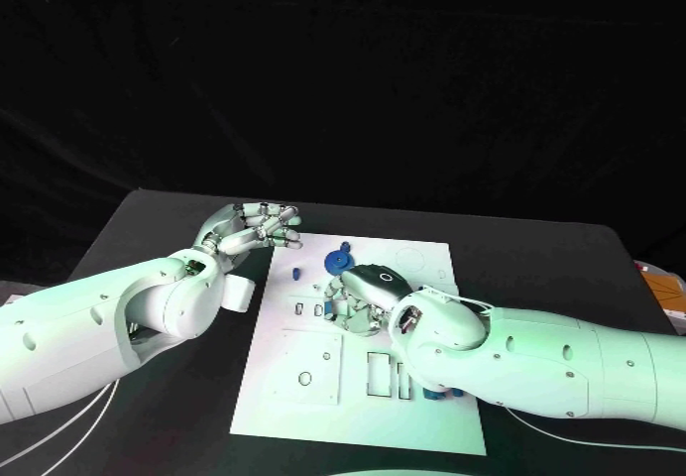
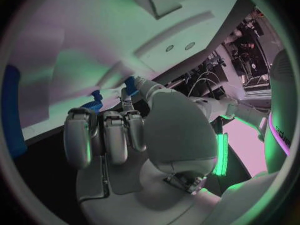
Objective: Assemble the parts on the task board
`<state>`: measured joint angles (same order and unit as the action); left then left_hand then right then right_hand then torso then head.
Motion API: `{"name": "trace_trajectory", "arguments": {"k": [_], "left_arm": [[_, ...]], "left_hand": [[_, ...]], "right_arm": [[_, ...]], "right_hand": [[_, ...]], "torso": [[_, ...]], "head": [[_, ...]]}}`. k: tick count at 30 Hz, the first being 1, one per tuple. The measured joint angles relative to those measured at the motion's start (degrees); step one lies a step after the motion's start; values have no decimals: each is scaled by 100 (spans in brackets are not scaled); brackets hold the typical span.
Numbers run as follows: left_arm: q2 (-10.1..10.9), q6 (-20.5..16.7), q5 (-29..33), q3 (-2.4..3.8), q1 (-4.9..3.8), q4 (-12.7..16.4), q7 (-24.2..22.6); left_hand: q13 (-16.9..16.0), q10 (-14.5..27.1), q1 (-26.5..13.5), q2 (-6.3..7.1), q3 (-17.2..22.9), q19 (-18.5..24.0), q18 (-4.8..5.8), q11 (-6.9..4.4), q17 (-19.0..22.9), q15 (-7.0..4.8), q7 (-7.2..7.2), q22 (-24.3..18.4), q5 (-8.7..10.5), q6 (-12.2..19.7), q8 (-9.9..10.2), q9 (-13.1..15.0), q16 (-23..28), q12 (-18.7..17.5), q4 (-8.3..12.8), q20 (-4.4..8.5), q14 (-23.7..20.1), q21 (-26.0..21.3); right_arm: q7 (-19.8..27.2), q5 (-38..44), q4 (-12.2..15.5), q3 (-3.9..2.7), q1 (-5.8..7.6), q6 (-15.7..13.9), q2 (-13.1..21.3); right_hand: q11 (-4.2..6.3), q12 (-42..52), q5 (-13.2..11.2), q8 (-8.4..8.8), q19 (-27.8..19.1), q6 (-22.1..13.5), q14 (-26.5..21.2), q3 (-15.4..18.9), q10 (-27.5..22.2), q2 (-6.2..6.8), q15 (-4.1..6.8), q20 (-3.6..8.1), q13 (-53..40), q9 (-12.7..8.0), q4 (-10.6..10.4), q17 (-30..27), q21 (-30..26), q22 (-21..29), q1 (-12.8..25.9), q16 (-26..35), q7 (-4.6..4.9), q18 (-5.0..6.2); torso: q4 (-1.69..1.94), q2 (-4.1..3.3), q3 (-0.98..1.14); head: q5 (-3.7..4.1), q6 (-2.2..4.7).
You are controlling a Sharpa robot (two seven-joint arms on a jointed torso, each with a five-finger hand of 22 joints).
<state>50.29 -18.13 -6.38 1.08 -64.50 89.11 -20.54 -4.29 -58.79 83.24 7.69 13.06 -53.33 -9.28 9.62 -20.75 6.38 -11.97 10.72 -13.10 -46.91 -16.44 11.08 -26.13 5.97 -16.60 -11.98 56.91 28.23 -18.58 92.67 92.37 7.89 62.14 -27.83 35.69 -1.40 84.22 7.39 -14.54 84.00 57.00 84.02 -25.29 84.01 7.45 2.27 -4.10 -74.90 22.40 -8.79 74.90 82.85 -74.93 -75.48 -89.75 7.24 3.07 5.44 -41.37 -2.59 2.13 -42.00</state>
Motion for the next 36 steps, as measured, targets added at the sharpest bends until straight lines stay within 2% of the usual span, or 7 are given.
{"name": "trace_trajectory", "arguments": {"k": [9,24,25,28,36], "left_arm": [[-1,2,0,0,0,-6,9],[-1,3,0,0,1,-30,19],[-1,3,0,0,1,-31,20],[-1,4,0,0,1,-37,24],[-2,7,0,-1,0,-40,31]], "left_hand": [[0,0,0,0,0,0,0,0,-6,0,0,0,0,0,0,-1,0,0,0,0,0,0],[1,0,0,0,0,0,0,0,-5,0,0,0,0,0,0,-1,0,0,0,0,0,0],[1,0,0,0,0,0,0,0,-5,0,0,0,0,0,0,-1,0,0,0,0,0,0],[1,0,0,0,0,0,0,0,-12,0,0,0,0,0,0,4,0,0,0,0,0,0],[2,0,0,0,0,0,0,0,-11,0,0,5,0,0,0,4,0,0,0,0,0,0]], "right_arm": [[-12,40,-44,-2,-3,-11,-39],[-24,72,-56,-3,-10,0,-46],[-25,73,-60,-4,-10,0,-47],[-28,75,-70,-4,-11,-3,-55],[-34,77,-85,-3,-12,-14,-66]], "right_hand": [[0,0,-1,-120,0,-1,0,1,0,49,0,0,0,5,-31,0,0,1,49,0,-1,0],[0,-4,-12,-120,0,-11,0,16,0,75,0,0,0,53,-46,5,0,2,74,0,-11,0],[0,-4,-12,-120,0,-11,0,16,0,102,0,0,0,177,-47,5,0,2,100,0,-11,0],[0,-4,-12,-119,0,-10,0,17,0,132,0,-1,0,287,-47,5,0,2,130,0,-11,0],[0,-34,73,-69,0,28,0,32,0,186,0,-1,0,302,-63,4,-26,2,184,0,-50,0]], "torso": [[-7,1,1],[-10,5,2],[-10,5,2],[-10,5,2],[-14,5,2]], "head": [[-15,-11],[-19,-20],[-14,-23],[0,-24],[8,-11]]}}
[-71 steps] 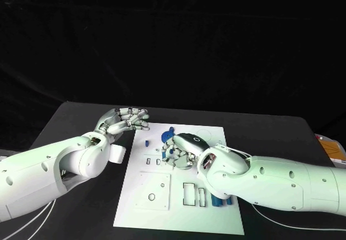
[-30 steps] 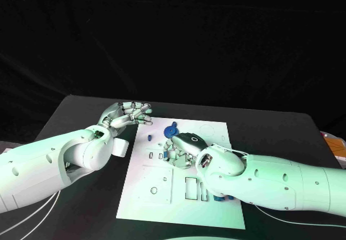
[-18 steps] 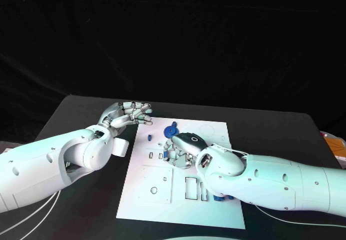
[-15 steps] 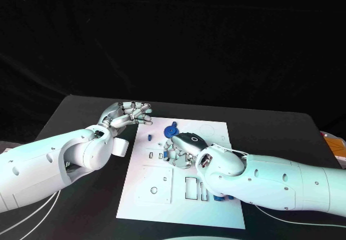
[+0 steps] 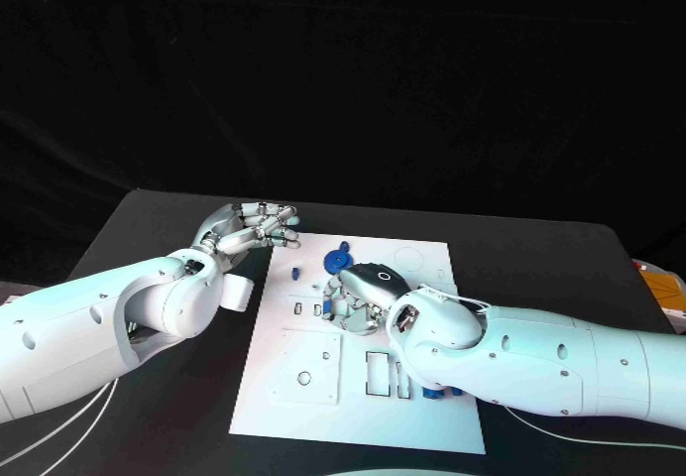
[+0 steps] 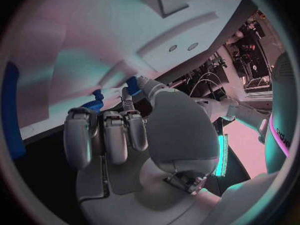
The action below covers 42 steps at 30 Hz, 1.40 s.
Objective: Assemble the parts on the task board
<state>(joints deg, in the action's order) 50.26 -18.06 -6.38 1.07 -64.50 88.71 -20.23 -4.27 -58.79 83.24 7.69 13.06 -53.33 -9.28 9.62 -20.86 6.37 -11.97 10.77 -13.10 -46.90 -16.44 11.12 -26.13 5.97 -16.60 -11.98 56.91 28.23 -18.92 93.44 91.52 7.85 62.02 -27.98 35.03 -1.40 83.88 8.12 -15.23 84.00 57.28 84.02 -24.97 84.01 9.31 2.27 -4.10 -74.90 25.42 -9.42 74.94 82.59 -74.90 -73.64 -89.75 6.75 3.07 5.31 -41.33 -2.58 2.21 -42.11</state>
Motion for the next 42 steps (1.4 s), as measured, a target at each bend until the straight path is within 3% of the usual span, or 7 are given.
{"name": "trace_trajectory", "arguments": {"k": [4,18,32,42], "left_arm": [[0,2,0,0,0,-1,3],[-3,13,0,0,0,-13,23],[-5,26,0,-1,1,-21,35],[-5,47,0,-4,1,-25,49]], "left_hand": [[0,0,0,0,0,0,0,0,0,0,0,0,0,0,0,0,0,0,0,0,0,0],[1,0,0,0,0,0,0,0,-5,0,0,-1,0,0,0,-2,0,0,0,0,0,22],[1,0,0,0,0,0,0,0,-9,0,0,-1,0,0,0,-2,-22,0,0,0,0,22],[1,0,0,0,0,0,0,0,-9,0,0,-2,0,0,0,-3,-22,0,0,0,0,22]], "right_arm": [[-5,0,-8,1,0,-7,-3],[-24,0,-25,9,-9,-9,-24],[-37,-5,-49,13,-15,2,-38],[-39,-5,-66,13,-16,-7,-59]], "right_hand": [[-3,-25,34,2,0,-13,0,16,-3,29,0,0,0,-22,-16,0,-22,0,29,0,-26,0],[-83,-47,142,76,0,-131,-1,79,-2,103,-43,0,0,-57,-79,-1,-45,-4,103,0,52,0],[-82,-67,142,97,0,-184,-5,103,-2,126,-47,-6,0,-72,-103,-2,-93,-3,126,0,64,0],[-139,-149,142,173,-21,-324,0,291,11,254,-125,-64,0,-111,-258,-2,-155,-2,254,0,122,-1]], "torso": [[0,-1,-1],[2,-1,-1],[2,-2,2],[2,-2,3]], "head": [[-1,2],[-6,3],[4,-11],[9,-6]]}}
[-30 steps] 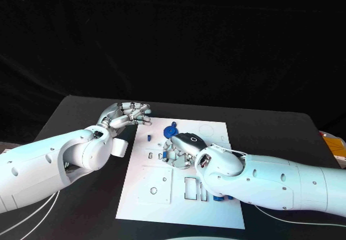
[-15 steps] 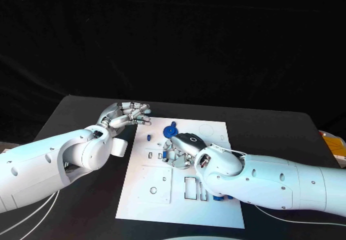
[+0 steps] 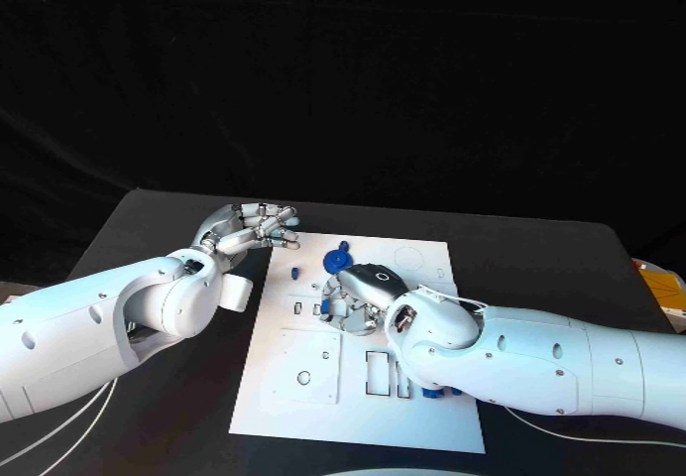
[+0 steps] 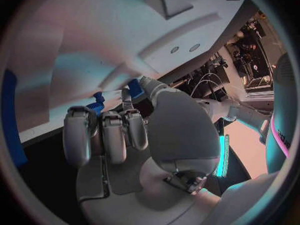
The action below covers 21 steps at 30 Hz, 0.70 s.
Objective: Assemble the parts on the task board
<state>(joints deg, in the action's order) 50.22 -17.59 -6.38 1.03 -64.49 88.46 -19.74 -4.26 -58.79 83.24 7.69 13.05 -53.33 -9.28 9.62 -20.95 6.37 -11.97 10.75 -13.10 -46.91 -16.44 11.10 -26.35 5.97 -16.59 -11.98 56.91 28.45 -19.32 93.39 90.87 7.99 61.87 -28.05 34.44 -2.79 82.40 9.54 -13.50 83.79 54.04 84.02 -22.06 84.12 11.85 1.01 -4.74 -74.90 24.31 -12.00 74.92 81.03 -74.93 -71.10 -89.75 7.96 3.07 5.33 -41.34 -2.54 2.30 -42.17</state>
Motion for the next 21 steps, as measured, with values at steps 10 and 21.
{"name": "trace_trajectory", "arguments": {"k": [10,21], "left_arm": [[0,13,0,-1,0,-1,10],[0,18,0,-2,0,-2,15]], "left_hand": [[0,0,-23,23,0,21,0,0,-5,0,0,0,0,0,0,5,0,0,0,-21,0,0],[0,0,-23,23,0,21,0,0,-5,0,0,0,0,0,0,4,0,0,0,-21,0,0]], "right_arm": [[-4,2,-9,2,-1,-12,-3],[-17,2,1,2,-2,-64,11]], "right_hand": [[-19,-30,0,22,-20,-48,0,72,-19,23,0,-20,0,-8,-41,0,-50,1,23,0,7,0],[-87,-123,0,171,-60,-328,-7,317,-52,62,-55,-62,0,-62,-165,-1,-128,2,43,0,77,0]], "torso": [[0,0,-2],[1,0,-2]], "head": [[-1,0],[-1,-2]]}}
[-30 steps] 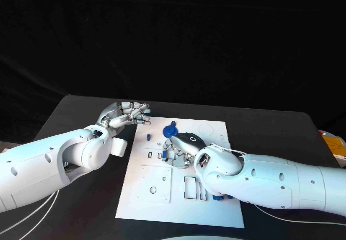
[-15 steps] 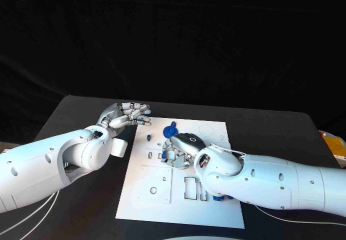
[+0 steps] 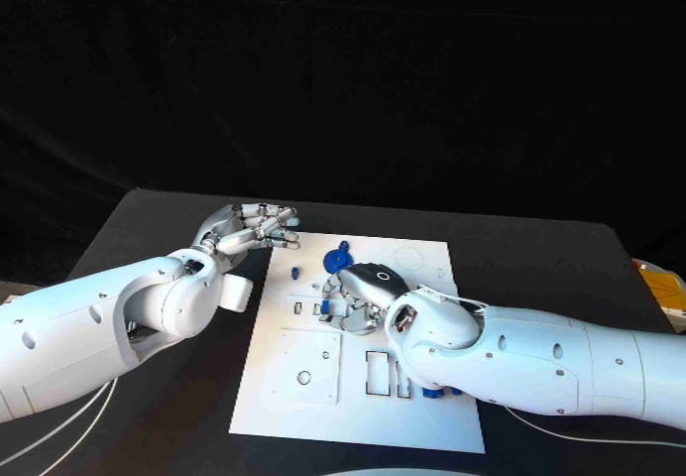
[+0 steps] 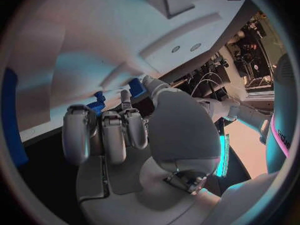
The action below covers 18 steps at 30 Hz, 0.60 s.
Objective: Assemble the parts on the task board
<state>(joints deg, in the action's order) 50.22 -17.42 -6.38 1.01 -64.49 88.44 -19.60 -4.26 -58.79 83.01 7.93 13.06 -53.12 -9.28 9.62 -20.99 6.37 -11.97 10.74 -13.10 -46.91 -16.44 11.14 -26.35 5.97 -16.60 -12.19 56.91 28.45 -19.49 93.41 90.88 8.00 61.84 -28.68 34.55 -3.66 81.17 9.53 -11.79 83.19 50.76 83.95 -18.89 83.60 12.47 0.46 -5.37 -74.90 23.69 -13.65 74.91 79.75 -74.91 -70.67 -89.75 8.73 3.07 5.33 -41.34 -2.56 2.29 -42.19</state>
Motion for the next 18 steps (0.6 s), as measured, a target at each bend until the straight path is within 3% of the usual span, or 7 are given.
{"name": "trace_trajectory", "arguments": {"k": [2,3,7,8,12,13,18], "left_arm": [[0,1,0,0,0,-2,1],[0,2,0,0,0,-4,1],[-2,6,0,-1,2,-20,2],[-2,7,-1,-1,2,-24,2],[1,10,-18,-1,1,-48,14],[1,11,-27,-1,1,-53,21],[5,16,-168,-1,1,-62,107]], "left_hand": [[0,0,0,0,0,0,0,0,0,0,0,0,0,0,0,0,0,0,0,0,0,0],[0,0,0,0,0,0,0,0,0,0,0,0,0,0,0,0,0,0,0,0,0,0],[0,0,0,0,0,0,0,0,-6,0,0,0,0,0,0,-1,0,0,0,0,0,0],[0,-1,0,0,0,0,0,-1,-7,0,0,0,0,0,0,1,0,0,0,0,0,0],[-4,-34,0,0,0,0,-3,-34,-26,0,-1,9,0,-2,0,15,-22,0,0,0,0,27],[-11,-78,0,0,0,-11,-49,-52,-48,-18,-3,22,0,-27,-9,21,-64,3,0,10,31,66],[-124,-563,-128,50,0,-415,-71,-187,-426,-232,46,243,25,-109,-56,67,-723,261,0,225,689,538]], "right_arm": [[0,0,27,0,-1,-52,28],[2,-1,44,1,-1,-79,46],[34,-17,140,1,-2,-222,152],[43,-23,174,0,-1,-253,183],[114,-74,355,-13,25,-376,359],[148,-98,420,-17,44,-409,430],[512,-357,707,-33,201,-536,823]], "right_hand": [[-66,-65,0,140,1,-219,7,198,-65,23,-52,-48,0,-45,-74,0,-4,0,-26,0,75,0],[-129,-166,0,226,0,-326,7,475,-128,-3,-111,-107,0,-69,-176,0,-28,0,-108,0,123,0],[-246,-240,57,544,-1,-632,7,1875,-246,-393,-233,-225,0,-149,-310,0,-38,0,-499,0,265,0],[-246,-240,56,562,-1,-636,7,2025,-246,-440,-233,-225,0,-151,-315,0,-55,0,-545,0,269,0],[-260,-240,103,562,-15,-636,7,2258,-259,-513,-233,-238,-5,-151,-315,0,-110,0,-618,20,269,0],[-282,-275,145,584,-33,-636,7,2305,-282,-532,-233,-256,-5,-151,-316,0,-144,1,-637,33,269,0],[-243,-319,291,534,-93,-413,7,2355,-331,-723,-233,-244,-6,-127,-312,-1,-285,1,-829,50,225,0]], "torso": [[1,0,0],[1,0,0],[-3,1,1],[-3,2,1],[-10,7,4],[-14,10,4],[-24,21,10]], "head": [[0,5],[0,7],[-4,10],[-4,11],[-9,15],[-9,19],[-15,28]]}}
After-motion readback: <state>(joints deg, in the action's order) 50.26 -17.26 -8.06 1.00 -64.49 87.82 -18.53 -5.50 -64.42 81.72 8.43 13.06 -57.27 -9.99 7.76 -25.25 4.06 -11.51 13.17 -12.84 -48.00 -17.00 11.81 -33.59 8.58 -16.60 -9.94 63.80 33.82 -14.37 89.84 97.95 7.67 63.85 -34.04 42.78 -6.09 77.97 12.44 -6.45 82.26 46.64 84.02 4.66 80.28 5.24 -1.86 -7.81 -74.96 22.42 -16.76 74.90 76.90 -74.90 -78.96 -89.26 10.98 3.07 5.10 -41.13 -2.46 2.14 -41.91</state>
